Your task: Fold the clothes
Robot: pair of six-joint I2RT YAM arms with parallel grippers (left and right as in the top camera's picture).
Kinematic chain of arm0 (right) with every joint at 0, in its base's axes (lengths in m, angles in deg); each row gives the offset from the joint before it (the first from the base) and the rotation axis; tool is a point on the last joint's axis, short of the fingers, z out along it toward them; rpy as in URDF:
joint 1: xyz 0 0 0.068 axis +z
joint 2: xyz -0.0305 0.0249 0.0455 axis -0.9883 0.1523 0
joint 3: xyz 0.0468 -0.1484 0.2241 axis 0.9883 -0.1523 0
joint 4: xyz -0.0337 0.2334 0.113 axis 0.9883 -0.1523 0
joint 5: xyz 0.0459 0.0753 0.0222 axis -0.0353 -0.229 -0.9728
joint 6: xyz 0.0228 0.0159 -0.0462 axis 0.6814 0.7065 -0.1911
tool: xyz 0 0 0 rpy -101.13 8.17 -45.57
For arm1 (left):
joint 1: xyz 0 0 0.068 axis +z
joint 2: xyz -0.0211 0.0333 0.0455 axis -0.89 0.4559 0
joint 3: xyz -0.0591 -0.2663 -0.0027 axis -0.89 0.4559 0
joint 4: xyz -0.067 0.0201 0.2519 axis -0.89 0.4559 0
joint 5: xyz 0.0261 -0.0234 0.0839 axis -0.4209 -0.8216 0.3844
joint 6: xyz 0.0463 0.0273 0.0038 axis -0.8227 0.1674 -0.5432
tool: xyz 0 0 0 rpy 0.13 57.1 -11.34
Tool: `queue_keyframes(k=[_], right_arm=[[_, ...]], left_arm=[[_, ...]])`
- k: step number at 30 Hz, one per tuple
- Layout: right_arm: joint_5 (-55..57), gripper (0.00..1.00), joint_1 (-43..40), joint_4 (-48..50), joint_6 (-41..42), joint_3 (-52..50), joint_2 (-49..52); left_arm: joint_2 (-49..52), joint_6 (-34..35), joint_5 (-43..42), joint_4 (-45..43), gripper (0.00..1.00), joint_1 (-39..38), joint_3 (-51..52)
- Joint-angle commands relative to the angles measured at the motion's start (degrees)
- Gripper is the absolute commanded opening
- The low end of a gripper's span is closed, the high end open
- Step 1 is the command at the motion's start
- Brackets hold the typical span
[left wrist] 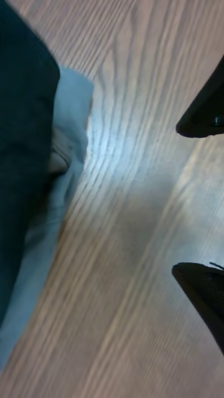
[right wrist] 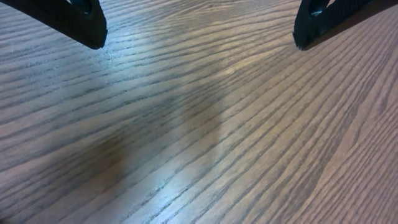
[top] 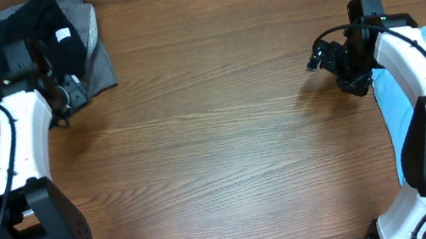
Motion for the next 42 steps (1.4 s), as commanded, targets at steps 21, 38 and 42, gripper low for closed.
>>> queue_keyframes(k=[21, 38, 42], right_arm=[[0.33, 1.00, 0.11, 0.17, 0.02, 1.03, -1.77], [0.33, 1.00, 0.11, 0.17, 0.02, 1.03, -1.77], [0.33, 1.00, 0.11, 0.17, 0.02, 1.03, -1.77]], left_arm=[[2.91, -5.38, -3.98, -24.02, 0.73, -0.13, 9.46], [7.85, -9.38, -8.94, -34.32, 0.68, -0.20, 7.48], [7.85, -9.38, -11.21, -34.56, 0.67, -0.39, 7.28]])
